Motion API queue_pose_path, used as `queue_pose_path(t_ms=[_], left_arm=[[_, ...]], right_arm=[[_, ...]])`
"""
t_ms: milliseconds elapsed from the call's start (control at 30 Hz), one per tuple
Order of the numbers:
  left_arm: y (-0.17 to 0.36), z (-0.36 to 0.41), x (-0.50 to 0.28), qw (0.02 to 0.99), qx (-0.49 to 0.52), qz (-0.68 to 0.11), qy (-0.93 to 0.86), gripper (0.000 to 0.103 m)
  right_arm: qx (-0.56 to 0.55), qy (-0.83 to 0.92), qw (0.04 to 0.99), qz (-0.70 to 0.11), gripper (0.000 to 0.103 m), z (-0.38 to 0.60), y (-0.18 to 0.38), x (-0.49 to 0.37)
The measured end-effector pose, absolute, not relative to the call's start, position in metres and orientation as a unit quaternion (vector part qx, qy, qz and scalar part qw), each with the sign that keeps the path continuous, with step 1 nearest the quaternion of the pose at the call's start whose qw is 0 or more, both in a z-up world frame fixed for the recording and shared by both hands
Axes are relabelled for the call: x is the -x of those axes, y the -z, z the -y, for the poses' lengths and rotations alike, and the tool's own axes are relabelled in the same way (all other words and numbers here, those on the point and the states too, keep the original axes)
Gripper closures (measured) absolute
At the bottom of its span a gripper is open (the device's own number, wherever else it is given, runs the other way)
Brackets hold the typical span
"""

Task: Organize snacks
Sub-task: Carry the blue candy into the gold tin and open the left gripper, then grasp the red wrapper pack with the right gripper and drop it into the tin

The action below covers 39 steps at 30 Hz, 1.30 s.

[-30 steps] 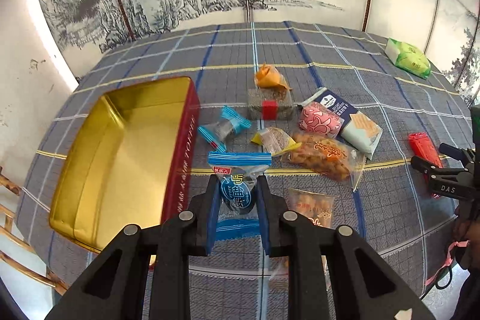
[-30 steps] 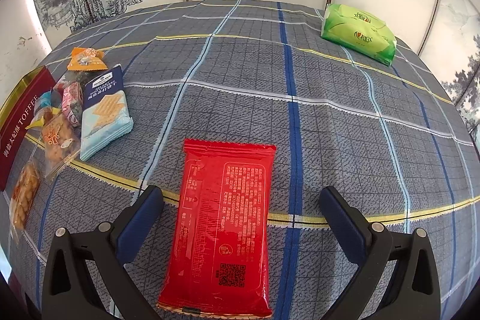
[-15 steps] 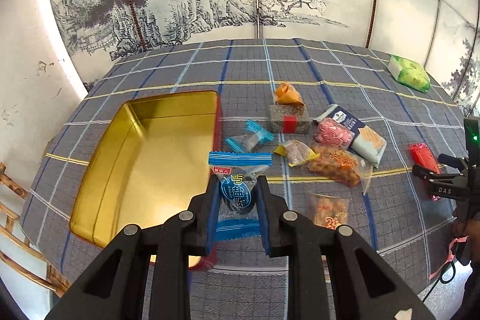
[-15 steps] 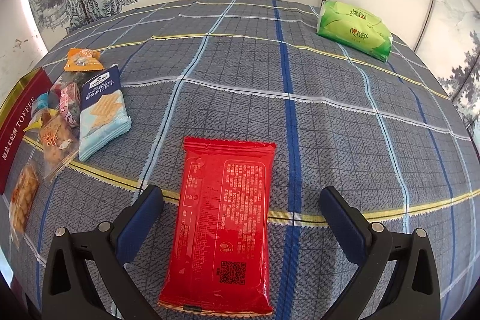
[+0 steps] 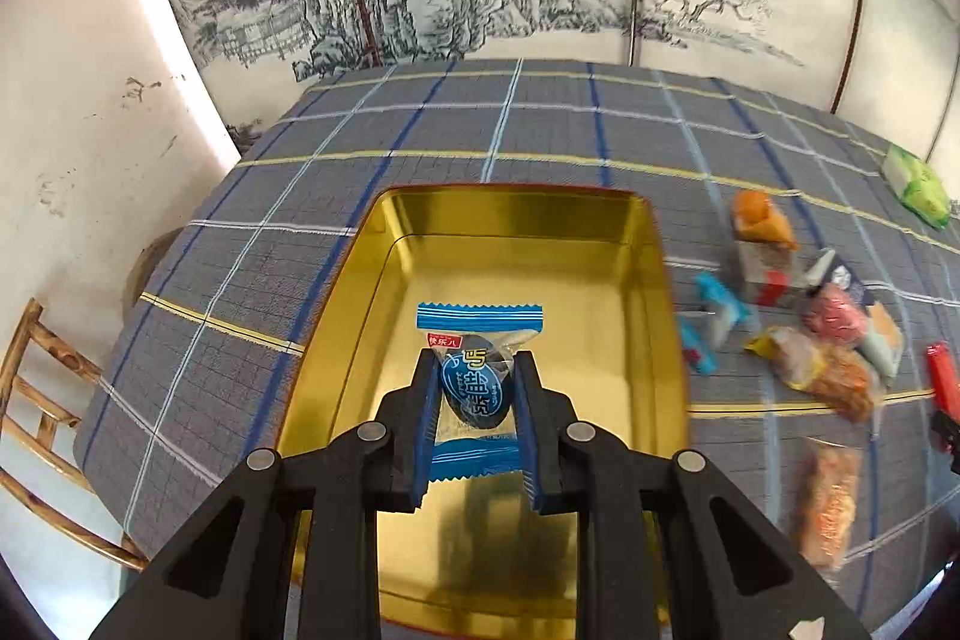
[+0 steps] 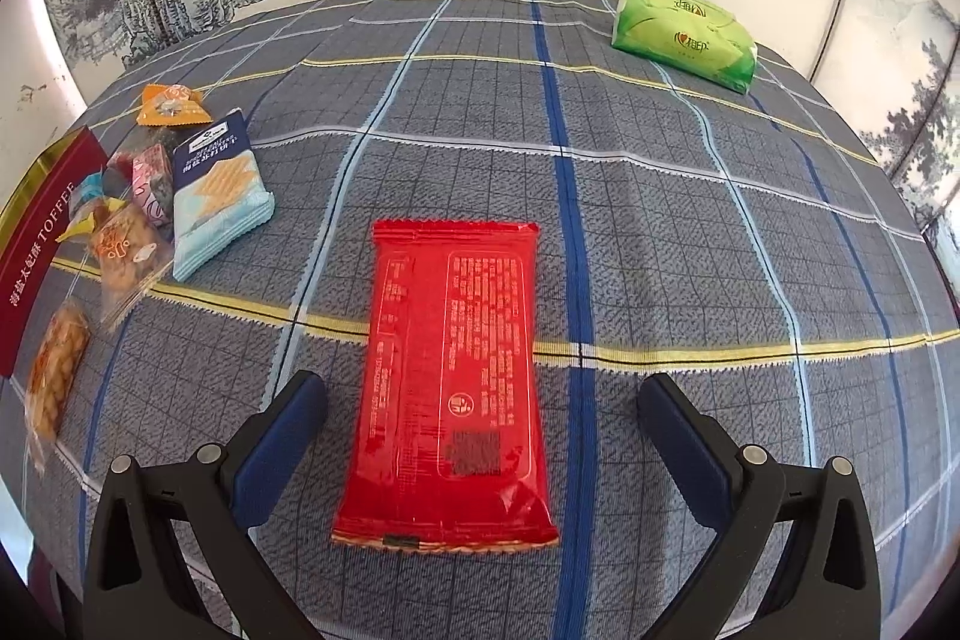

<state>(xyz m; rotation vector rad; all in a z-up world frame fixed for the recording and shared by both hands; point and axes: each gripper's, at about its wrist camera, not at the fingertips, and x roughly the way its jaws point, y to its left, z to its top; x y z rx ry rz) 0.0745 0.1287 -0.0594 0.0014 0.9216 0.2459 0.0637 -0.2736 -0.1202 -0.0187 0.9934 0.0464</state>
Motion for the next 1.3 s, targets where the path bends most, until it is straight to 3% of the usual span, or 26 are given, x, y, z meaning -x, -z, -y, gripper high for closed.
queue_pose_path(t_ms=[200, 300, 367, 400, 467, 533, 867, 1100, 1300], left_arm=[[0.081, -0.142, -0.091, 0.875, -0.023, -0.468, -0.123, 0.076], [0.081, -0.143, -0.092, 0.874, -0.040, -0.467, -0.132, 0.055], [0.074, -0.146, -0.086, 0.885, -0.035, -0.443, -0.136, 0.039], [0.070, -0.148, -0.083, 0.892, -0.031, -0.431, -0.136, 0.037], [0.061, -0.156, -0.075, 0.902, -0.013, -0.410, -0.135, 0.024], [0.052, -0.167, -0.063, 0.909, 0.018, -0.393, -0.138, 0.018], [0.040, -0.192, 0.009, 0.918, 0.077, -0.354, -0.159, 0.018], [0.047, -0.208, 0.033, 0.913, 0.089, -0.358, -0.176, 0.018], [0.048, -0.218, 0.039, 0.913, 0.071, -0.355, -0.190, 0.018]], right_arm=[[0.013, -0.029, 0.871, -0.490, 0.004, 0.271, 0.118, -0.073], [0.018, -0.038, 0.873, -0.486, 0.022, 0.269, 0.115, -0.074], [0.016, -0.039, 0.876, -0.480, 0.057, 0.270, 0.110, -0.074], [0.016, -0.036, 0.875, -0.483, 0.058, 0.271, 0.109, -0.075], [0.008, -0.044, 0.875, -0.481, 0.058, 0.274, 0.109, -0.074], [-0.006, -0.047, 0.876, -0.481, 0.059, 0.278, 0.108, -0.074], [-0.032, -0.119, 0.893, -0.433, 0.059, 0.238, 0.065, -0.057], [-0.033, -0.254, 0.877, -0.406, 0.059, 0.128, 0.015, -0.086], [-0.041, -0.352, 0.826, -0.438, 0.059, 0.004, 0.026, -0.134]])
